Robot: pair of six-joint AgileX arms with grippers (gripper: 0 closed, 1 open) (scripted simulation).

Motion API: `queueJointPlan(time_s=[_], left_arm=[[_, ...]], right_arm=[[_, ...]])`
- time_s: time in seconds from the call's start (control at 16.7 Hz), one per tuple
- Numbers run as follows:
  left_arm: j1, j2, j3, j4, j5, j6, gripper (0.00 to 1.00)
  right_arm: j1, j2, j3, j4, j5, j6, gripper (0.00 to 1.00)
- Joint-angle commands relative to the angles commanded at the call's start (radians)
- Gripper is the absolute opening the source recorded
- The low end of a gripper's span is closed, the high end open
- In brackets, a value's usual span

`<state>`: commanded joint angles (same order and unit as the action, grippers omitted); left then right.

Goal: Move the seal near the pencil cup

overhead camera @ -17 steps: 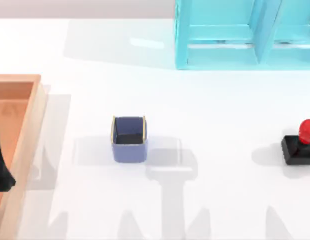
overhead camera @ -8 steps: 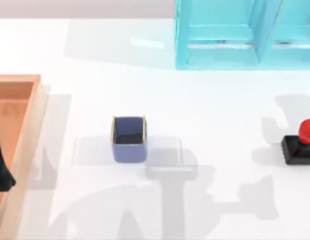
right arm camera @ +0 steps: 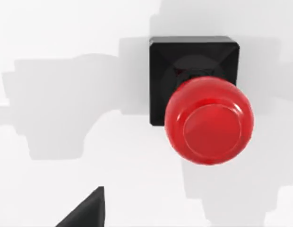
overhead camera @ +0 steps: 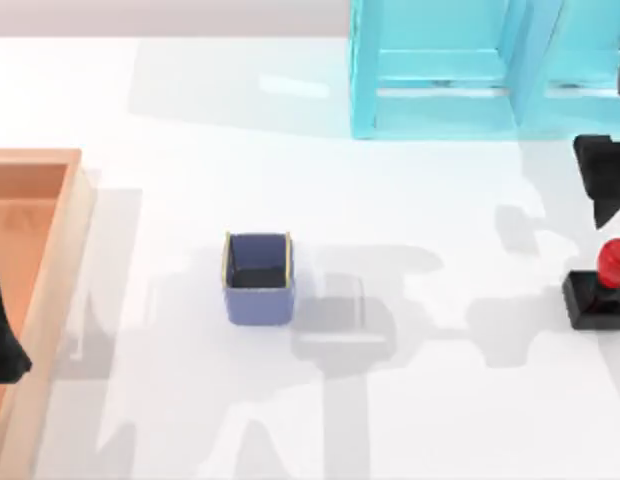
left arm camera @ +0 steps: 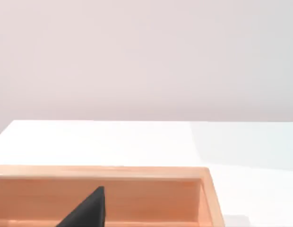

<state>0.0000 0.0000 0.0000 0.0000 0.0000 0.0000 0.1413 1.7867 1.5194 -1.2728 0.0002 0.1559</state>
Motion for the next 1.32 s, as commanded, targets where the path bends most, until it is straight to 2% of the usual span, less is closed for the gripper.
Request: queueJointPlan(time_s=[0.54, 1.02, 1.32], left_arm=[[0.0, 0.0, 0.0, 0.0, 0.0, 0.0, 1.0], [0.0, 0.0, 0.0, 0.0, 0.0, 0.0, 1.0], [0.0, 0.0, 0.0, 0.0, 0.0, 0.0, 1.0]], right_arm=[[0.001, 0.047, 0.032, -0.016, 0.0, 0.002, 1.0], [0.007, 0.118, -0.224, 0.318, 0.001, 0.008, 1.0], [0.008, 0.128, -0.249, 0.346, 0.001, 0.009, 1.0]])
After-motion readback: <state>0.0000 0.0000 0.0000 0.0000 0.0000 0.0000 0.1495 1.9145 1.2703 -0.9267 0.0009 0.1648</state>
